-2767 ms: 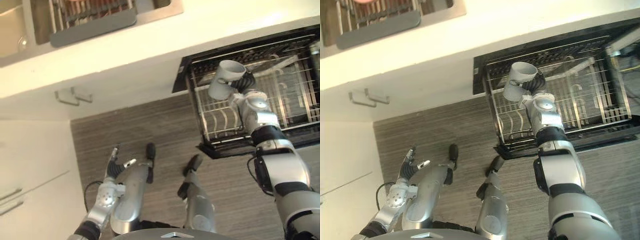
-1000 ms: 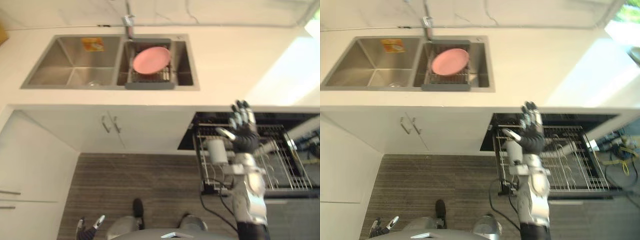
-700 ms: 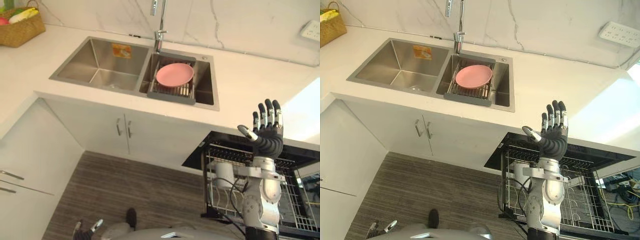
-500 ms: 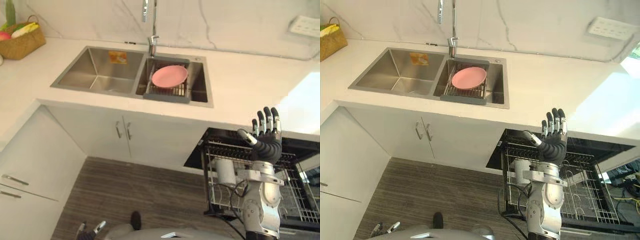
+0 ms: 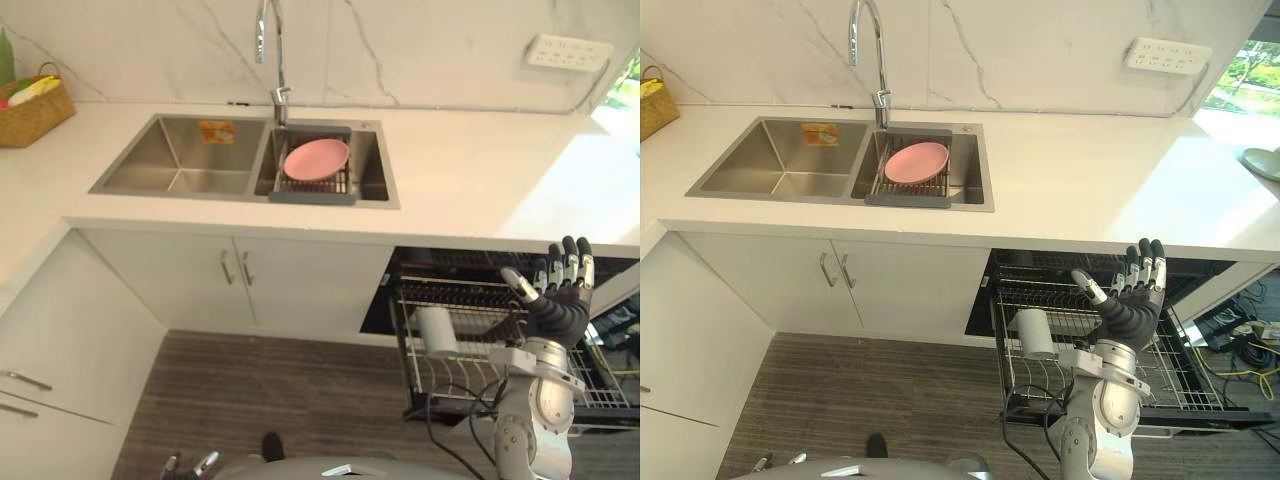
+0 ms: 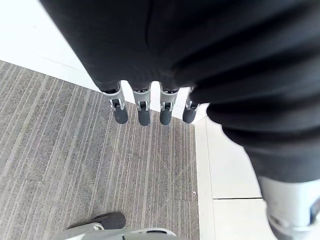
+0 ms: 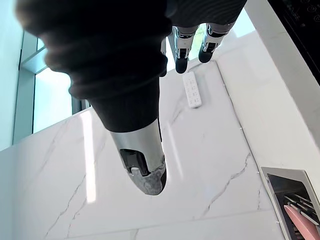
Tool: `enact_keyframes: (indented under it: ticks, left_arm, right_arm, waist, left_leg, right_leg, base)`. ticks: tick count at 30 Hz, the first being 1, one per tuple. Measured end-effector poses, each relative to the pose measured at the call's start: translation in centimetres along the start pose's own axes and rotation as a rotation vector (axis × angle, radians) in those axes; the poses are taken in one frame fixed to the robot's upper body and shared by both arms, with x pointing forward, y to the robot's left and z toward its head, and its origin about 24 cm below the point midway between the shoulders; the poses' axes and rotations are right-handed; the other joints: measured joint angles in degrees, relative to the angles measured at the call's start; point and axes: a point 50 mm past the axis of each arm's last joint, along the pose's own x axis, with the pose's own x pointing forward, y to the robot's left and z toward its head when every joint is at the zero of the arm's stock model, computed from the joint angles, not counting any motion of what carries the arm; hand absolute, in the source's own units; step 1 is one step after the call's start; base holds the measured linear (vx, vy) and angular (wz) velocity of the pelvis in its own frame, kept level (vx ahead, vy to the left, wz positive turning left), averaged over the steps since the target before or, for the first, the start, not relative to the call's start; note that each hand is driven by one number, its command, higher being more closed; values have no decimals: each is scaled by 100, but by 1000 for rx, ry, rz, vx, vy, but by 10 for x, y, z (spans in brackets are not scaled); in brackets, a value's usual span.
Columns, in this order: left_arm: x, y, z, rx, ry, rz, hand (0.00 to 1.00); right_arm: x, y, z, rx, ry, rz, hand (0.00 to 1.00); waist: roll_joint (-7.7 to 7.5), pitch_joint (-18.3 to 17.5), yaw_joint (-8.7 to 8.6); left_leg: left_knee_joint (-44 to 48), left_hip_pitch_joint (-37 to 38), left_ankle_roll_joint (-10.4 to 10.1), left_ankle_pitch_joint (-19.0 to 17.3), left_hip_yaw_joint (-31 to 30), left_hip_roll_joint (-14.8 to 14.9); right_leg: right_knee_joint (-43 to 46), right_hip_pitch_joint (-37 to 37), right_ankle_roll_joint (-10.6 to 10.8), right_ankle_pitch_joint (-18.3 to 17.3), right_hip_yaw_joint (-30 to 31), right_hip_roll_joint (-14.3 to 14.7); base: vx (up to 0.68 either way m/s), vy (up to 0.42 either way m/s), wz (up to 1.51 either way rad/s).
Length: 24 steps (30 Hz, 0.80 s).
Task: Walk over to the sink, pick up the cup, carry it to the dishwasher, place the cup inside the dishwasher, then close the dishwasher door
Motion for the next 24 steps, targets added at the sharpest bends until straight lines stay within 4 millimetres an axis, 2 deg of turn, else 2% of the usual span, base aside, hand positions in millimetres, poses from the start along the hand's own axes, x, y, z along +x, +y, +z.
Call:
enact_keyframes:
  ticks: [1, 2, 4, 5, 6, 8, 9, 11, 13, 14, 15, 16, 17, 18, 22, 23, 24]
  left_arm:
    - [0, -2, 1, -8, -3, -1, 0]
    - [1, -3, 2, -31, -6, 8, 0]
    - [0, -5, 1, -67, 4, 17, 0]
    - [-1, -6, 1, -111, 8, 33, 0]
    - [-1, -6, 0, -129, 11, 39, 0]
    - [-2, -4, -3, -177, 29, 63, 0]
    - [-3, -4, -5, -180, 34, 63, 0]
    - [-8, -8, -14, -196, 65, 69, 0]
    - [-14, -11, -23, -203, 94, 69, 0]
    - [-16, -14, -27, -218, 104, 75, 0]
    - [-18, -15, -29, -226, 107, 80, 0]
    - [-18, -10, -30, -220, 105, 94, 0]
    - [-17, -5, -31, -217, 113, 113, 0]
    - [-17, -4, -31, -211, 111, 114, 0]
    - [-11, 5, -23, -194, 81, 131, 0]
    - [-9, 7, -19, -185, 64, 131, 0]
    - [-6, 11, -15, -172, 45, 140, 0]
  right_arm:
    - [0, 0, 1, 2, -5, 0, 0]
    - [1, 2, 5, 12, -23, 7, 0]
    - [2, 8, 16, 33, -69, 30, 0]
    - [2, 13, 26, 51, -118, 50, 0]
    - [2, 14, 29, 58, -131, 54, 0]
    - [1, 16, 32, 74, -157, 50, 0]
    - [1, 17, 32, 75, -160, 52, 0]
    - [6, 20, 31, 88, -165, 55, 0]
    - [7, 19, 27, 87, -157, 53, 0]
    - [8, 20, 25, 89, -151, 55, 0]
    - [9, 23, 25, 99, -155, 63, 0]
    - [9, 26, 25, 109, -159, 75, 0]
    - [12, 30, 25, 122, -168, 85, 0]
    - [13, 31, 25, 128, -174, 82, 0]
    - [12, 28, 20, 120, -151, 70, 0]
    - [11, 28, 19, 117, -149, 68, 0]
    - [11, 27, 19, 113, -149, 65, 0]
  waist:
    - [14, 1, -1]
    - [76, 85, 0]
    - [174, 173, 27]
    - [246, 270, 13]
    - [257, 292, 12]
    - [148, 360, 71]
    - [158, 369, 114]
    - [221, 403, 150]
    - [215, 390, 178]
    - [300, 397, 235]
    - [309, 415, 236]
    - [160, 430, 242]
    - [74, 454, 282]
    - [31, 435, 239]
    - [-137, 247, 273]
    - [-199, 168, 276]
    - [-242, 107, 281]
  left_leg:
    - [402, -258, -10, -204, 22, 71]
    - [1184, -636, -81, -580, 47, 257]
    - [1975, -866, -130, -905, 74, 511]
    - [2721, -1110, -287, -1097, 187, 774]
    - [2960, -1209, -350, -1131, 209, 855]
    - [3272, -1269, -803, -1188, 185, 888]
    - [3220, -1226, -835, -1245, 136, 853]
    - [2386, -1108, -720, -1229, -525, 675]
    - [2109, -924, -665, -897, -605, 504]
    - [2099, -894, -479, -1104, -621, 372]
    - [2229, -981, -386, -1172, -592, 354]
    - [2375, -1059, -239, -1266, -437, 306]
    - [2603, -1134, -128, -1448, -296, 279]
    - [2769, -1157, -108, -1585, -257, 264]
    - [2827, -1064, 0, -1845, -82, 202]
    - [2674, -995, 12, -1861, -33, 157]
    - [2458, -863, 37, -1865, 10, 118]
  right_leg:
    - [72, -44, -25, -17, 38, 27]
    - [132, -60, -29, -20, 44, 126]
    - [227, -49, -9, -73, 44, 255]
    - [343, -7, -13, -202, 18, 347]
    - [415, 13, -40, -272, 1, 369]
    - [420, 228, -75, -356, 52, 332]
    - [403, 278, -65, -362, 63, 297]
    - [409, 362, 87, -456, 238, 127]
    - [185, 478, 135, -489, 543, 17]
    - [69, 551, 39, -533, 871, 107]
    - [322, 502, 17, -571, 1060, 176]
    - [473, 426, 45, -704, 1145, 169]
    - [472, 379, 137, -843, 1195, 97]
    - [423, 440, 127, -839, 1227, 76]
    - [553, 416, 149, -817, 1323, -20]
    - [822, 290, 158, -811, 1318, -35]
    - [1320, 33, 271, -772, 1306, -32]
  base:
    - [21, -34, -13]
    - [16, -32, -12]
    - [8, -16, -7]
    - [2, -17, 10]
    - [-45, -20, 25]
    - [-10, -15, 17]
    - [50, 23, 1]
    - [21, 119, -19]
    - [106, 205, -42]
    - [208, 166, -52]
    - [227, 101, -51]
    - [189, 54, -50]
    - [202, 69, -43]
    - [162, 54, -36]
    - [196, 49, -21]
    - [228, 19, -19]
    - [229, 16, -23]
